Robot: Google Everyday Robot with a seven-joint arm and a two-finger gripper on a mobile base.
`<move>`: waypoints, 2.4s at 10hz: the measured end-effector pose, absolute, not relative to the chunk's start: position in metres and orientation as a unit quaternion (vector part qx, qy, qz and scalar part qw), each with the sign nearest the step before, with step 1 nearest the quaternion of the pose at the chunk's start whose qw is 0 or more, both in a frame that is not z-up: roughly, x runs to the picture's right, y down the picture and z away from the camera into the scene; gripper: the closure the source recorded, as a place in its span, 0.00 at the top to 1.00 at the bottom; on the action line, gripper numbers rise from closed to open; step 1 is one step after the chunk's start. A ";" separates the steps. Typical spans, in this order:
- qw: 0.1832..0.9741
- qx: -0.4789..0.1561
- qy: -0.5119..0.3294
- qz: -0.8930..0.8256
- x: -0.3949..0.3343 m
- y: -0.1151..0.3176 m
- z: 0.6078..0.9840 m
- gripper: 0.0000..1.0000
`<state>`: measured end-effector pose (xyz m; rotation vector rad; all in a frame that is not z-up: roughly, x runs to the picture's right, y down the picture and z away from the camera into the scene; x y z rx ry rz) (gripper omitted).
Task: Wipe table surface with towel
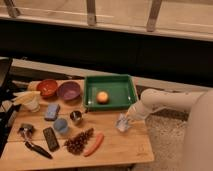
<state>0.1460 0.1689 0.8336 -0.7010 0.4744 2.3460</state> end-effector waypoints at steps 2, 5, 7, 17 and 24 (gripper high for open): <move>0.334 -0.273 0.161 0.888 0.122 0.153 0.839 0.00; 0.361 -0.290 0.155 0.873 0.083 0.164 0.826 0.00; 0.369 -0.301 0.170 0.863 0.073 0.190 0.811 0.00; 0.298 -0.257 0.222 0.892 0.197 0.194 0.819 0.00; 0.365 -0.288 0.143 0.874 0.112 0.133 0.820 0.00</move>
